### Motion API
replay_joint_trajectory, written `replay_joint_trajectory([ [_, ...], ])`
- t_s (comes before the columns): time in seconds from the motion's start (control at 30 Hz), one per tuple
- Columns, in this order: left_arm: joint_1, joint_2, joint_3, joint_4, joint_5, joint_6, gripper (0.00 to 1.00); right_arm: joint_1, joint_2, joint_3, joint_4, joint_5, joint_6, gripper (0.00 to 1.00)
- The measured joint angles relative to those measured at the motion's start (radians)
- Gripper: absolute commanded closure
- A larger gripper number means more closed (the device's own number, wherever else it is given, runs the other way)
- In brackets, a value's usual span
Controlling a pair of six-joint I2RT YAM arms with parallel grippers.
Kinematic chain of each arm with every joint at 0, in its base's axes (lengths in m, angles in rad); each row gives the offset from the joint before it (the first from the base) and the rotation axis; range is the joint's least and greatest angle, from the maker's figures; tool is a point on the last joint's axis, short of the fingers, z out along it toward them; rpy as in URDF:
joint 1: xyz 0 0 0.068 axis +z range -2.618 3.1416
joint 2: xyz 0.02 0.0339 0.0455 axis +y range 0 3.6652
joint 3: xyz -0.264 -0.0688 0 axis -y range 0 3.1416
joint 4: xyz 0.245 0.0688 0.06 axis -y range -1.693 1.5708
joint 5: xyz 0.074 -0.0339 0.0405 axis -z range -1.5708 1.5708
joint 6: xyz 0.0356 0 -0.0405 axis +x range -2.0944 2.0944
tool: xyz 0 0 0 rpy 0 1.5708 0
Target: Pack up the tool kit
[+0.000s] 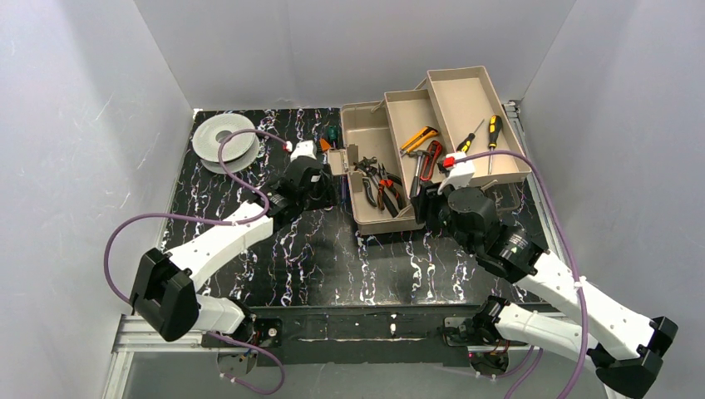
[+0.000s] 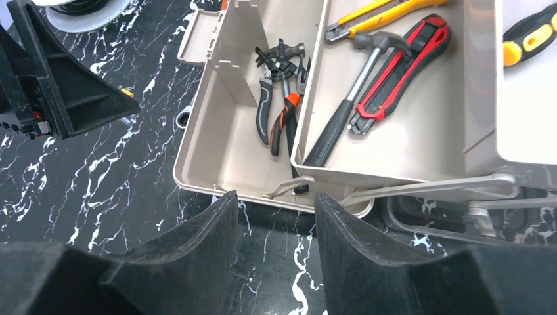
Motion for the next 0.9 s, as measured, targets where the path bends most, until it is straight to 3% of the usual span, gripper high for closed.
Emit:
replay_joint_trajectory([
  [0.17, 0.0, 0.037, 0.075, 0.061, 0.116, 0.013, 0.55, -0.007, 0.018, 0.068, -0.035, 0.012, -0.019, 0.46],
  [0.53, 0.0, 0.292, 0.293, 0.207, 0.373, -0.003, 0.56, -0.023, -0.072, 0.069, -0.086, 0.129, -0.044, 0.5],
  [0.7, 0.0, 0.317, 0.309, 0.283, 0.458, -0.036, 0.56, -0.066, 0.005, 0.16, -0.148, -0.018, -0.047, 0.46],
  [0.9, 0.0, 0.308, 0.308, 0.346, 0.517, -0.109, 0.54, -0.086, 0.039, 0.122, -0.053, -0.243, 0.01, 0.43],
])
